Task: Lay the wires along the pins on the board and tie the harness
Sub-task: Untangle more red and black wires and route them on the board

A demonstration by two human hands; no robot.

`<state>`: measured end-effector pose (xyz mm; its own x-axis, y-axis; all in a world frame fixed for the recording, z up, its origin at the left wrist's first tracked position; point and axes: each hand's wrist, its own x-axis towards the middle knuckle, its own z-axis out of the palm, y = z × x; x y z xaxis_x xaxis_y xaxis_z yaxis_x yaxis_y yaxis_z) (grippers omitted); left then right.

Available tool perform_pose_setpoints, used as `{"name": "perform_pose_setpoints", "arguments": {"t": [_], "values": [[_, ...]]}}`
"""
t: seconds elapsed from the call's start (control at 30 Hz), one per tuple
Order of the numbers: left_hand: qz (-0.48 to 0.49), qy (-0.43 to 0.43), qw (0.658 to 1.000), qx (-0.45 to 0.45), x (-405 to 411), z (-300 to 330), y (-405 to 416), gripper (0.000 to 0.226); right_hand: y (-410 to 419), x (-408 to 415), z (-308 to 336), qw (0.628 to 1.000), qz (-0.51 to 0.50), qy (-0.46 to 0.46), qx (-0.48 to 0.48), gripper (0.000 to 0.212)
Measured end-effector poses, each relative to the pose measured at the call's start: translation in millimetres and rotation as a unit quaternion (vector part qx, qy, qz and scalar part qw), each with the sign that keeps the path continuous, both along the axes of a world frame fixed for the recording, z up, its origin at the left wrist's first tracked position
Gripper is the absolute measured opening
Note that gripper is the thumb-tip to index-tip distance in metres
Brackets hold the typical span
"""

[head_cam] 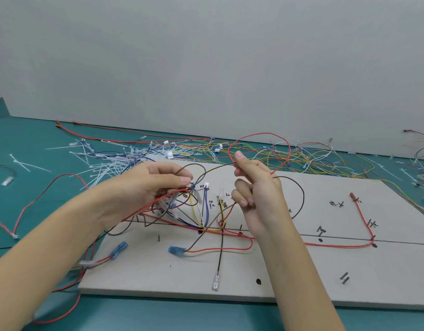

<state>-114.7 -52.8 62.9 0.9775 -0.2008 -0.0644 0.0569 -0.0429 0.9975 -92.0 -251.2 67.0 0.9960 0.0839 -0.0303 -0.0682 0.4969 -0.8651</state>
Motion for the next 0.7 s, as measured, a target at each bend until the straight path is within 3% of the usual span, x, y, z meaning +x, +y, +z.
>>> {"name": "perform_pose_setpoints", "arguments": {"t": [0.23, 0.4, 0.7], "values": [[0.126, -0.014, 0.992, 0.003, -1.3, -1.0, -7.5, 0.017, 1.4, -2.6, -0.4, 0.998, 0.06, -0.006, -0.018, 0.024], [0.177, -0.087, 0.98, 0.029, 2.1, -5.5, -9.3, 0.043, 3.2, -5.0, -0.1, 0.992, 0.105, -0.014, -0.066, 0.017], [0.258, -0.127, 0.958, -0.001, 2.3, -12.3, -15.5, 0.039, 12.2, -13.9, -1.7, 0.97, 0.202, -0.045, -0.126, 0.015]]}}
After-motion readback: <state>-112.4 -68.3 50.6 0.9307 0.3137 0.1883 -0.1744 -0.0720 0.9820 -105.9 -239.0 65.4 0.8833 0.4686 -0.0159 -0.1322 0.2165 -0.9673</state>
